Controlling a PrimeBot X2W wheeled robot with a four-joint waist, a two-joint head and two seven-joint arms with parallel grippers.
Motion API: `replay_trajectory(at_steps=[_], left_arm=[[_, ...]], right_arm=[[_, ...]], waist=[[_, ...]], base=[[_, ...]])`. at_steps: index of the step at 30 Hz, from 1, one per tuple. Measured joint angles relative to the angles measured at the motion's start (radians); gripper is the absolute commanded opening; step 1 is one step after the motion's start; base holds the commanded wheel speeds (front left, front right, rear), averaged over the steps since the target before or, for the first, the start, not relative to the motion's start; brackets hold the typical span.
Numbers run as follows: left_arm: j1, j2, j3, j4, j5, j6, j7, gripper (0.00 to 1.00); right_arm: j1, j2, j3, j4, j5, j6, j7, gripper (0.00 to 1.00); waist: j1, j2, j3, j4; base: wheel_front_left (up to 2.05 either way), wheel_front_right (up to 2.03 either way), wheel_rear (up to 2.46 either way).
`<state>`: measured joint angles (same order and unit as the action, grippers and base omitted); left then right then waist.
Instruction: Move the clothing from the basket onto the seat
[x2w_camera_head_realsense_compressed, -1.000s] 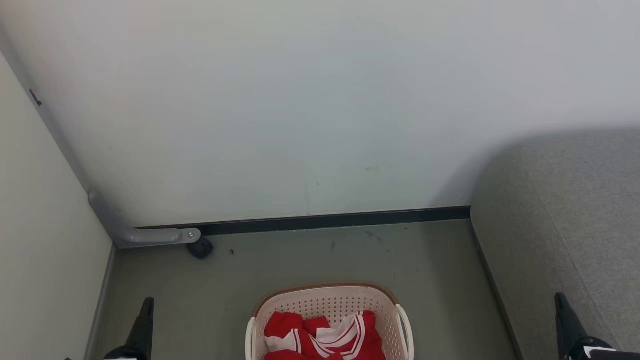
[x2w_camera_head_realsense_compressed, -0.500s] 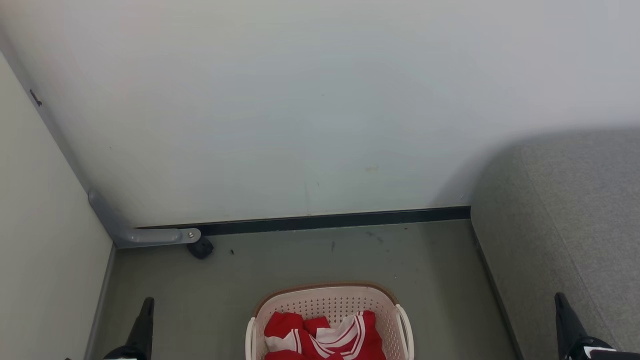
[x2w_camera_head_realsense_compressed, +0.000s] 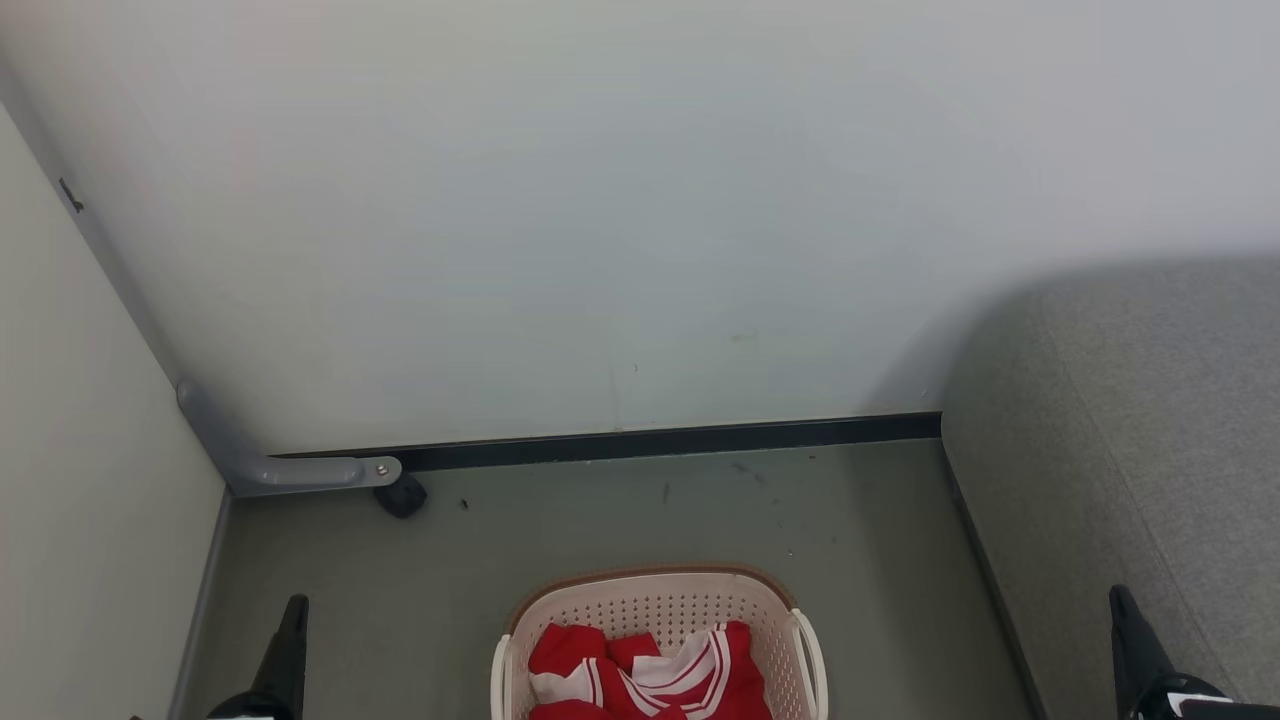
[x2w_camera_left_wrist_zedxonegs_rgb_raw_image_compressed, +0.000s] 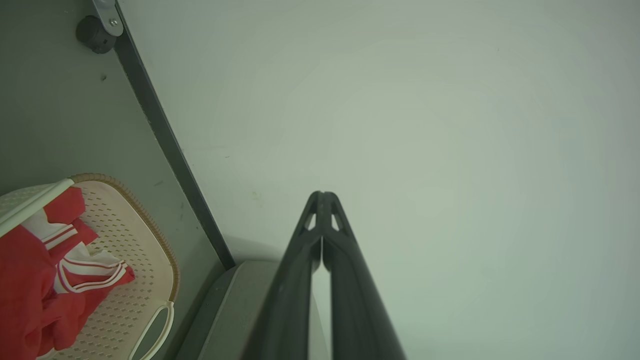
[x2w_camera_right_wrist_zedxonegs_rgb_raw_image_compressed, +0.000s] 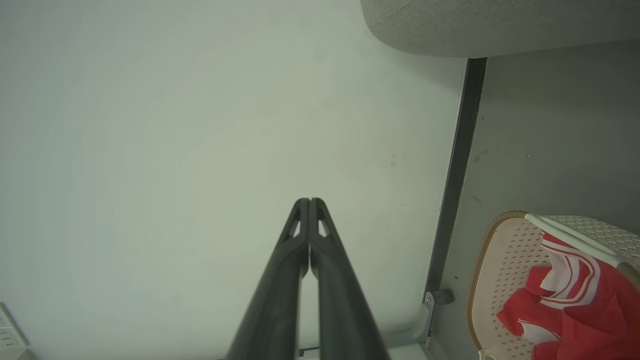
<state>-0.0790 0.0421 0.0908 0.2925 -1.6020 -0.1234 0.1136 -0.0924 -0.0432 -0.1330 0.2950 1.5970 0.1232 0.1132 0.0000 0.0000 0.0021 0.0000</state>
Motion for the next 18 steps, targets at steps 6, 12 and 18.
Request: replay_trajectory(at_steps=[6,12,18], left_arm=[[0.000,0.000,0.000,0.000,0.000,0.000,0.000,0.00],[0.036,-0.011,-0.003,0.042,0.000,0.001,0.000,1.00],[0.056,-0.013,-0.008,0.045,0.000,0.001,-0.011,1.00]], right_arm=[[0.000,0.000,0.000,0.000,0.000,0.000,0.000,0.00],[0.032,0.012,0.004,0.043,0.000,0.000,0.000,1.00],[0.048,0.019,0.014,0.043,0.000,-0.001,-0.010,1.00]], waist=[[0.0000,0.0000,0.000,0.000],[0.0000,0.0000,0.000,0.000],[0.0000,0.0000,0.000,0.000]], base=[[0.00,0.00,0.00],[0.00,0.00,0.00],[0.00,0.00,0.00]])
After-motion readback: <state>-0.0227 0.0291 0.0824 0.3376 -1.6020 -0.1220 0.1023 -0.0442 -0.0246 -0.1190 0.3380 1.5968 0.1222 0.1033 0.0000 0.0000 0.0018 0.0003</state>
